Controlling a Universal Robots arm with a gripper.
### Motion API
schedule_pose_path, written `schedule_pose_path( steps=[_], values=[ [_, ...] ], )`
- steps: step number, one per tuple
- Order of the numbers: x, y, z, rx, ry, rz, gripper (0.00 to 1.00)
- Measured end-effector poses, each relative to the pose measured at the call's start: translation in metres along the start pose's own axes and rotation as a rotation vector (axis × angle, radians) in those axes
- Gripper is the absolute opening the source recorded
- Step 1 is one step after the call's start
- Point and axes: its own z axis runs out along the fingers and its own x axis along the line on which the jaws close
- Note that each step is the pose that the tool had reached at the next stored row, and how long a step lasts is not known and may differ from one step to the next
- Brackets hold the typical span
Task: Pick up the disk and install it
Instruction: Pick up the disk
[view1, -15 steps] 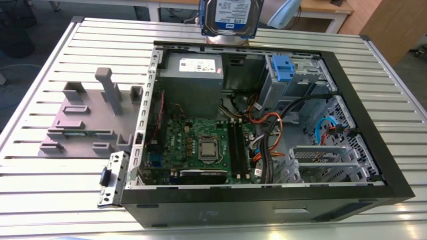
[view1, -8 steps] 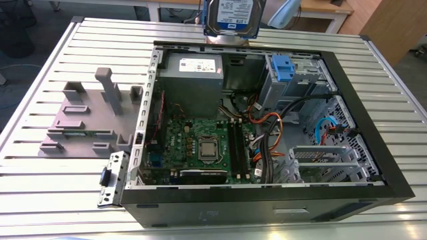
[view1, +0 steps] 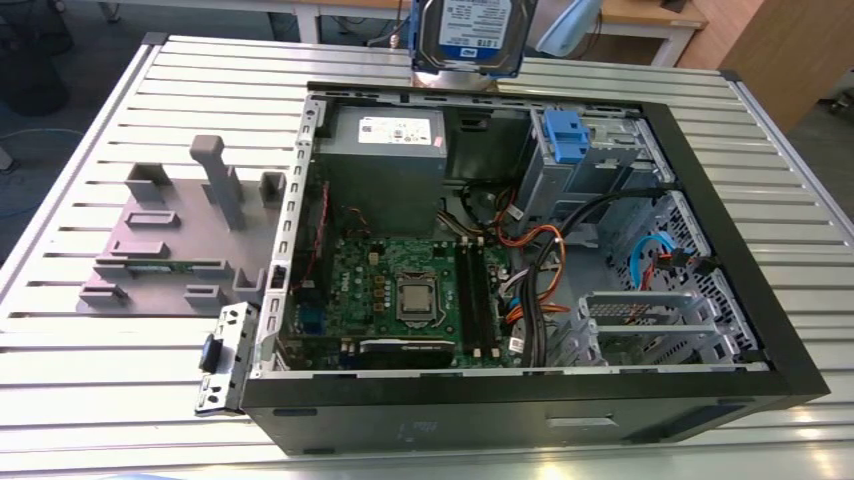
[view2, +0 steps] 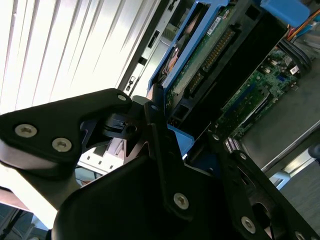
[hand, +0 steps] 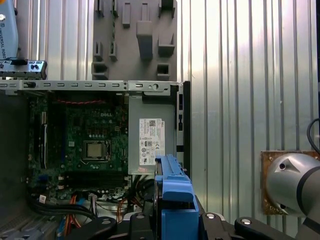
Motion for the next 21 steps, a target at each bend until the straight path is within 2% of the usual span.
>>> schedule_pose_path(
  steps=[21],
  values=[
    [-0.0002, -0.0116, -0.0003, 0.0000, 0.0000, 0.000, 0.37]
  ],
)
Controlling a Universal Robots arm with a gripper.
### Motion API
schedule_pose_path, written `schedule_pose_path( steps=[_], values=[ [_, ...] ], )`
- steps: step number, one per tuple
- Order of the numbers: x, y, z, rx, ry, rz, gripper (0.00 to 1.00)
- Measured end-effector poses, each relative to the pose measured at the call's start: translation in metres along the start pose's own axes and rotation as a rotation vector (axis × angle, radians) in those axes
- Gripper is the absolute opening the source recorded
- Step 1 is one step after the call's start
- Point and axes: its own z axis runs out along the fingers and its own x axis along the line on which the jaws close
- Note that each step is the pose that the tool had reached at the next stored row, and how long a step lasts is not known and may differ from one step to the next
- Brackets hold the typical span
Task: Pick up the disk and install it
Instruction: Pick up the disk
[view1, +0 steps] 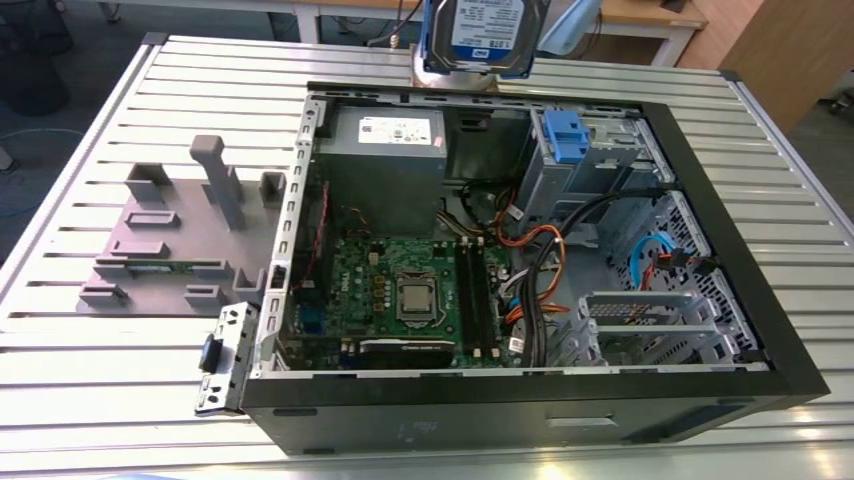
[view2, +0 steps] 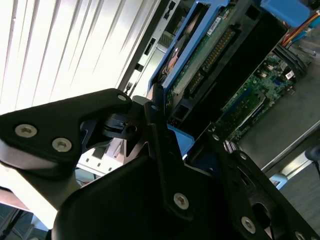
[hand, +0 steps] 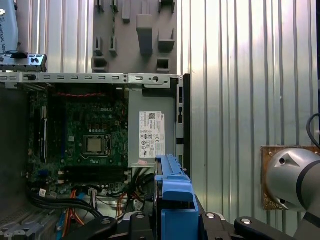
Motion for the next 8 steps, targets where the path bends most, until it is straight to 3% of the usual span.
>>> schedule_pose_path(
  steps=[8],
  values=[
    [-0.0001, -0.0046, -0.0001, 0.0000, 0.0000, 0.000, 0.37]
  ],
)
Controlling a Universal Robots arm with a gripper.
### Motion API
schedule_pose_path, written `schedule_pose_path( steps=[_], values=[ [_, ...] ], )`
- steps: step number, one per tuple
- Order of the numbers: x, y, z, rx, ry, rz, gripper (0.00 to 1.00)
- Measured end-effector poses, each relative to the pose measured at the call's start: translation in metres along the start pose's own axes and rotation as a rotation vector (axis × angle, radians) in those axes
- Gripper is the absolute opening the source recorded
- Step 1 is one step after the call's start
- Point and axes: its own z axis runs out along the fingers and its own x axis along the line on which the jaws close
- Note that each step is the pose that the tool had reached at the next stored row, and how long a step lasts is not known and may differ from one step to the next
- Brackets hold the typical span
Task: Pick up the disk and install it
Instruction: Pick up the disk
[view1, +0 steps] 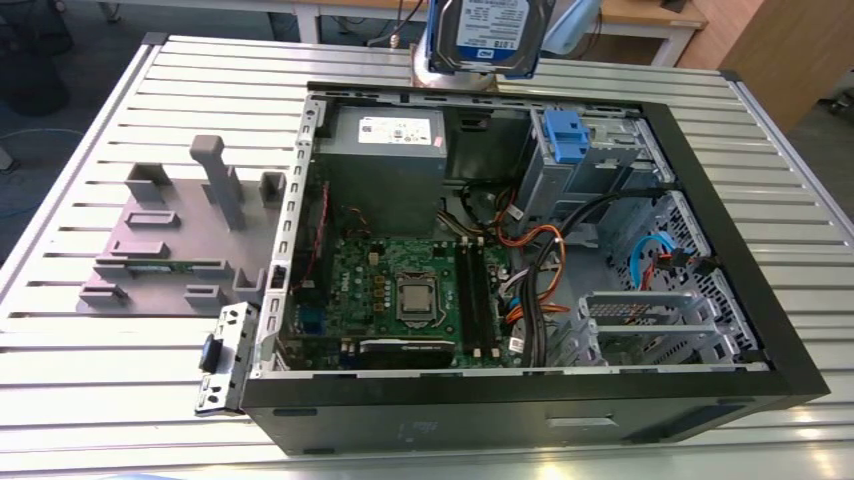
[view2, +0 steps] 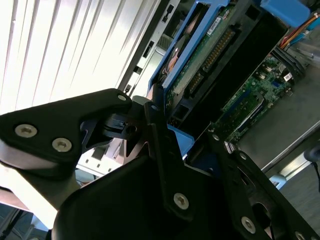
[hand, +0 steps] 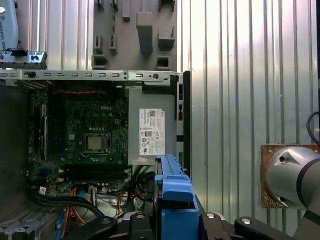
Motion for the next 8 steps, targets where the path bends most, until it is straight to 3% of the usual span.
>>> schedule_pose_path(
  steps=[8],
  values=[
    [-0.0001, -0.0043, -0.0001, 0.0000, 0.0000, 0.000, 0.37]
  ],
)
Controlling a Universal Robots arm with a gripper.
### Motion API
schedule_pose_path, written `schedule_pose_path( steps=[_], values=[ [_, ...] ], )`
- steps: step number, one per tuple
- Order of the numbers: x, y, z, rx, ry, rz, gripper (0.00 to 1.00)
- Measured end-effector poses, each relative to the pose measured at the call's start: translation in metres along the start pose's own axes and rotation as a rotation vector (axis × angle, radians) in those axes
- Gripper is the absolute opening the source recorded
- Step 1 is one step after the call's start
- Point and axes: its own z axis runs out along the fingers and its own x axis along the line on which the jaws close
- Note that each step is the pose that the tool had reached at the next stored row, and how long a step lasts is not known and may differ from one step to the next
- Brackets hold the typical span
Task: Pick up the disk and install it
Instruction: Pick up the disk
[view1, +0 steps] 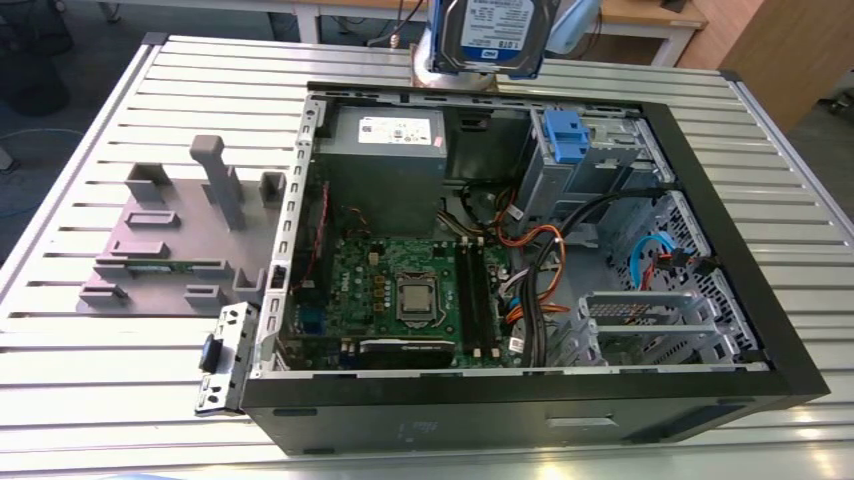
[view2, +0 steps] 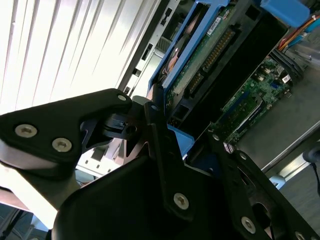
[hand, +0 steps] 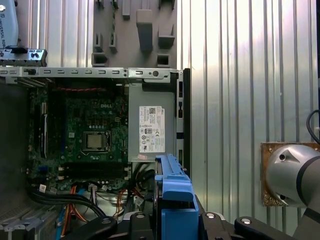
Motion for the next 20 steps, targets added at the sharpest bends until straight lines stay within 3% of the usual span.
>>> schedule_pose_path(
  steps=[20],
  values=[
    [-0.0002, -0.0107, -0.0002, 0.0000, -0.0001, 0.000, 0.37]
  ],
)
